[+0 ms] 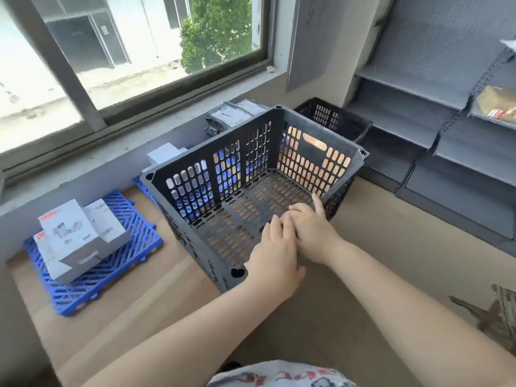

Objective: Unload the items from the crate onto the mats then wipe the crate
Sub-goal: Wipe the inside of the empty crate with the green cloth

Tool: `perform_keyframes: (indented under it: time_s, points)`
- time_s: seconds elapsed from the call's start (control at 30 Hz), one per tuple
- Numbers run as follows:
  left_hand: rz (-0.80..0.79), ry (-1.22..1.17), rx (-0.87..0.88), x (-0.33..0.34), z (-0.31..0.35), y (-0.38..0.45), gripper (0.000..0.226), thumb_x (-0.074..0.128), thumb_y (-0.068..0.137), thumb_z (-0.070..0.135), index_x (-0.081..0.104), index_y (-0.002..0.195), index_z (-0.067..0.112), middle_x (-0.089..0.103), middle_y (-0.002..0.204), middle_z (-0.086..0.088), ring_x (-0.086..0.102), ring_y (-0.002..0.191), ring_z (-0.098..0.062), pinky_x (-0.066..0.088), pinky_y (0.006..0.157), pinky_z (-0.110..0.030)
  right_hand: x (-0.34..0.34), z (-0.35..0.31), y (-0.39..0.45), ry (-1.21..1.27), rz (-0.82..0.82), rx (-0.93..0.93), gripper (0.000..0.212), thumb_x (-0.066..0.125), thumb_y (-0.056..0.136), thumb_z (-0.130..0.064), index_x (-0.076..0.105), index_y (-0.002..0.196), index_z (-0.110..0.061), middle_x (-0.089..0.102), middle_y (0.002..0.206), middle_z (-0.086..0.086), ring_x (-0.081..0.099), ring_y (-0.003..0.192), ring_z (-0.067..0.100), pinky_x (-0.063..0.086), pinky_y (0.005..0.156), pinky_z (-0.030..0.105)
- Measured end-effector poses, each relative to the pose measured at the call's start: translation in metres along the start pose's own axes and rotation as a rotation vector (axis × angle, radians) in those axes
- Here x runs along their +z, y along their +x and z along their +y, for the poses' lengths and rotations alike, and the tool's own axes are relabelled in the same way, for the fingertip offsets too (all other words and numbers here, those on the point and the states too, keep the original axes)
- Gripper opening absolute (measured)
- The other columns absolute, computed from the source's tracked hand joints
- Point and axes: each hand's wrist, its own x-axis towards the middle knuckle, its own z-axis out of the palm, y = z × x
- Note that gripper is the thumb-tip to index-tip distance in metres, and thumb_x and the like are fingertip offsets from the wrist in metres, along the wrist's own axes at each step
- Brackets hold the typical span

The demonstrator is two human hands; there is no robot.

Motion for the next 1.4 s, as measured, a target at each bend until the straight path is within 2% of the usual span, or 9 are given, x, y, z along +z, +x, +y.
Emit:
perform_keyframes:
  time_s: [0.23, 0.43, 0.6, 0.7, 0.8, 0.93, 1.03, 1.17, 1.4]
  points:
    - [0.067, -0.020, -0.104, 0.000, -0.005, 0.006, 0.076, 0.048, 0.101, 0.018, -0.001, 0.157, 0.031, -0.011, 0.164, 0.007, 0.030, 0.145, -0.024, 0.047, 0.090, -0.035, -0.031, 0.034, 0.017, -0.127, -0.087, -0.180, 0.032, 0.025, 0.104, -0.033, 0.057, 0.097, -0.029, 0.062, 0.097, -0.007, 0.051, 0.101, 0.025, 0.032, 0.096, 0.048]
    - [0.242, -0.434, -0.171, -0.003, 0.000, 0.000, 0.074, 0.069, 0.090, 0.021, 0.024, 0.142, 0.050, 0.022, 0.158, 0.006, 0.040, 0.134, -0.016, 0.046, 0.103, -0.041, -0.023, 0.059, 0.042, -0.270, 0.051, -0.141, 0.055, 0.010, 0.089, -0.038, 0.060, 0.079, -0.019, 0.065, 0.088, 0.002, 0.056, 0.093, 0.029, 0.034, 0.084, 0.042]
    - [0.671, 0.194, -0.175, 0.030, 0.005, -0.001, 0.043, 0.082, 0.070, 0.021, 0.065, 0.109, 0.026, 0.053, 0.130, -0.005, 0.044, 0.117, -0.031, 0.034, 0.095, -0.044, -0.007, 0.061, 0.047, -0.256, 0.143, -0.216, 0.054, 0.011, 0.087, -0.036, 0.062, 0.075, -0.022, 0.067, 0.081, -0.003, 0.056, 0.083, 0.025, 0.028, 0.071, 0.037]
    - [0.899, 0.381, 0.036, 0.041, 0.017, 0.000, 0.037, 0.039, 0.094, 0.007, 0.072, 0.103, 0.019, 0.058, 0.123, -0.005, 0.046, 0.109, -0.028, 0.034, 0.090, -0.039, -0.003, 0.061, 0.048, -0.252, 0.198, -0.221, 0.058, 0.009, 0.085, -0.037, 0.064, 0.074, -0.021, 0.067, 0.076, -0.002, 0.057, 0.079, 0.025, 0.023, 0.067, 0.036]
    - [0.772, 0.452, 0.062, 0.045, 0.025, 0.008, 0.040, 0.044, 0.086, 0.003, 0.068, 0.117, 0.009, 0.065, 0.110, -0.008, 0.052, 0.103, -0.028, 0.041, 0.093, -0.038, 0.000, 0.060, 0.045, -0.185, 0.277, -0.226, 0.049, 0.018, 0.085, -0.034, 0.058, 0.060, -0.020, 0.063, 0.061, 0.001, 0.057, 0.066, 0.027, 0.022, 0.064, 0.034]
    - [0.440, 0.440, -0.395, 0.060, 0.041, 0.019, 0.082, 0.077, 0.060, 0.011, 0.052, 0.138, 0.003, 0.062, 0.106, -0.008, 0.059, 0.096, -0.029, 0.049, 0.089, -0.039, 0.003, 0.063, 0.043, -0.157, 0.281, -0.274, 0.040, 0.023, 0.089, -0.033, 0.042, 0.056, -0.024, 0.059, 0.055, -0.002, 0.049, 0.057, 0.025, 0.022, 0.061, 0.033]
    - [0.438, 0.426, -0.621, 0.063, 0.056, 0.031, 0.063, 0.077, 0.056, 0.014, 0.062, 0.117, 0.014, 0.061, 0.093, -0.005, 0.057, 0.086, -0.029, 0.043, 0.079, -0.039, 0.003, 0.067, 0.040, -0.142, 0.283, -0.351, 0.044, 0.025, 0.093, -0.035, 0.046, 0.056, -0.023, 0.057, 0.053, -0.004, 0.046, 0.054, 0.022, 0.024, 0.060, 0.032]
    - [0.512, 0.570, -0.598, 0.063, 0.052, 0.042, 0.041, 0.078, 0.054, 0.018, 0.059, 0.090, 0.016, 0.056, 0.077, -0.004, 0.054, 0.071, -0.029, 0.038, 0.065, -0.039, 0.001, 0.080, 0.045, -0.091, 0.325, -0.463, 0.046, 0.030, 0.092, -0.033, 0.051, 0.054, -0.021, 0.055, 0.052, -0.004, 0.049, 0.052, 0.024, 0.026, 0.058, 0.032]
    - [0.436, 0.683, -0.460, 0.059, 0.034, 0.016, 0.069, 0.086, 0.057, 0.026, 0.048, 0.113, 0.014, 0.064, 0.087, -0.003, 0.061, 0.074, -0.025, 0.048, 0.067, -0.037, -0.002, 0.089, 0.045, -0.009, 0.269, -0.529, 0.045, 0.026, 0.090, -0.034, 0.049, 0.054, -0.019, 0.055, 0.051, -0.002, 0.049, 0.051, 0.025, 0.030, 0.058, 0.032]
